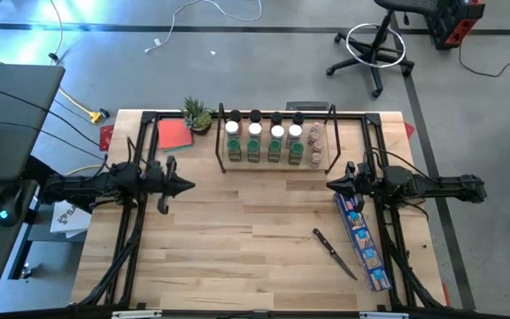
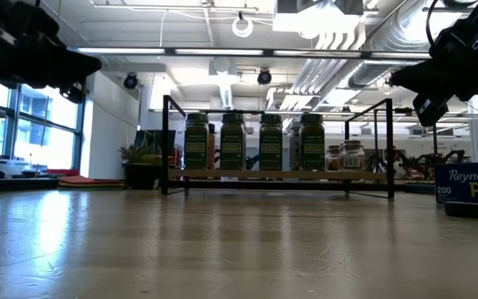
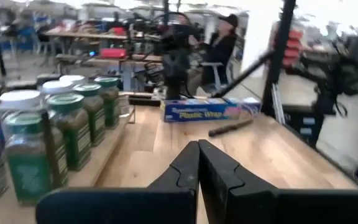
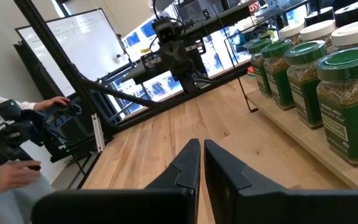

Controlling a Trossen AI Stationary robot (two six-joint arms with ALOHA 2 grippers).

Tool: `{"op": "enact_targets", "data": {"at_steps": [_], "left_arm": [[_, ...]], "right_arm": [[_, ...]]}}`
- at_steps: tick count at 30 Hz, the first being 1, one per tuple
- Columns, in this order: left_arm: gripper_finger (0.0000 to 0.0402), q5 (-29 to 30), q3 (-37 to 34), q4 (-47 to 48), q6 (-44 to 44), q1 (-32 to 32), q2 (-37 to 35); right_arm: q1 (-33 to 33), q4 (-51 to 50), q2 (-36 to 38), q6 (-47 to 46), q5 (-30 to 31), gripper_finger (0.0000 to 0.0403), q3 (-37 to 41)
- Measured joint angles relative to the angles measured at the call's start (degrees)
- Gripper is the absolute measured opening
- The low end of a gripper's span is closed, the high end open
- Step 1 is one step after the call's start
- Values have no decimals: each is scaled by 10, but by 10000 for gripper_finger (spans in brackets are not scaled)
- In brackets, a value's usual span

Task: Shelf spices
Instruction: Return to Home Position

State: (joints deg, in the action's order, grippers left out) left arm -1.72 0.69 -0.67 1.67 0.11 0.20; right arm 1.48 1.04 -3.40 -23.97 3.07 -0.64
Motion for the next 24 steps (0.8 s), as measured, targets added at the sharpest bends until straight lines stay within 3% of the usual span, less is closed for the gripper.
{"op": "enact_targets", "data": {"at_steps": [24], "left_arm": [[1, 9, 0, 0, -8, -7, 4]], "right_arm": [[0, 0, 0, 0, 0, 16, 0]]}}
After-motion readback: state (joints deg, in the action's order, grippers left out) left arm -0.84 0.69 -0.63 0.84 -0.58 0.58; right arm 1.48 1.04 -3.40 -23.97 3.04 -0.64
